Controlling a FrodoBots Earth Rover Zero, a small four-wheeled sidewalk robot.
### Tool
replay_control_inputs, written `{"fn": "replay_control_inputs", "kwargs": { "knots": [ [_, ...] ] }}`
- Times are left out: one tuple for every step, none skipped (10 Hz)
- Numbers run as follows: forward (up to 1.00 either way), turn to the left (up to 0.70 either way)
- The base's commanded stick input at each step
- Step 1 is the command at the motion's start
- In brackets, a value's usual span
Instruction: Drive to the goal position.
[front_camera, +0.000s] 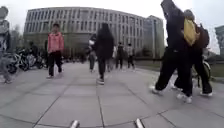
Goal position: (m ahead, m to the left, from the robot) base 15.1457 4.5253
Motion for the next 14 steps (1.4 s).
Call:
{"fn": "replay_control_inputs", "kwargs": {
  "knots": [
    [0.05,0.00],
    [0.09,0.00],
    [0.12,0.00],
    [0.63,0.00],
    [0.85,0.00],
    [0.85,0.00],
    [0.85,0.00],
    [0.85,0.00],
    [0.85,0.00],
    [0.85,0.26],
    [0.85,0.32],
    [0.85,0.31],
    [0.85,0.18],
    [0.85,0.04]
  ]
}}
